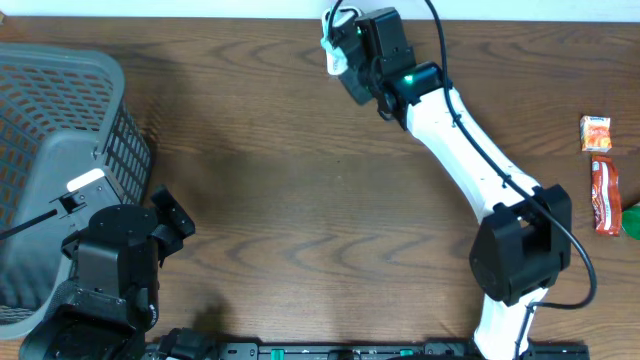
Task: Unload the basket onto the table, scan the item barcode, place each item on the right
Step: 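Hold the wipes pack in front of the scanner with the right gripper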
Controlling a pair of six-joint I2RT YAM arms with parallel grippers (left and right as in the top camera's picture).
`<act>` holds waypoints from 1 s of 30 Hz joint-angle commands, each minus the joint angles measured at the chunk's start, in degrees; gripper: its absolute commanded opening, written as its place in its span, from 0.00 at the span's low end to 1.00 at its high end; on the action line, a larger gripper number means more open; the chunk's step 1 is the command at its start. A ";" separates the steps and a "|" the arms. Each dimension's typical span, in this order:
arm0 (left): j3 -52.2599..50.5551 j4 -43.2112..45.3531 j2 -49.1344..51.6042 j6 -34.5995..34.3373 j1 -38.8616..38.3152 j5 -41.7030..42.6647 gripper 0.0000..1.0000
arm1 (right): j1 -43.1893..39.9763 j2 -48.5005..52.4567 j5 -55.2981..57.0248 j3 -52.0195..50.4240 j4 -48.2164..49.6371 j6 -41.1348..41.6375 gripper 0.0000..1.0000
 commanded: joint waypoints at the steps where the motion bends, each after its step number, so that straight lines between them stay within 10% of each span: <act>1: -0.11 0.00 -0.07 -0.09 0.26 -0.72 0.93 | -1.03 3.67 5.42 0.74 4.11 -4.33 0.01; 13: -0.11 0.00 -0.07 -0.09 0.26 -0.72 0.93 | -1.05 13.14 1.09 2.91 21.53 -3.61 0.01; 30: -0.11 0.00 -0.07 -0.09 0.26 -0.72 0.93 | -1.46 29.81 -3.61 25.22 13.68 -0.98 0.01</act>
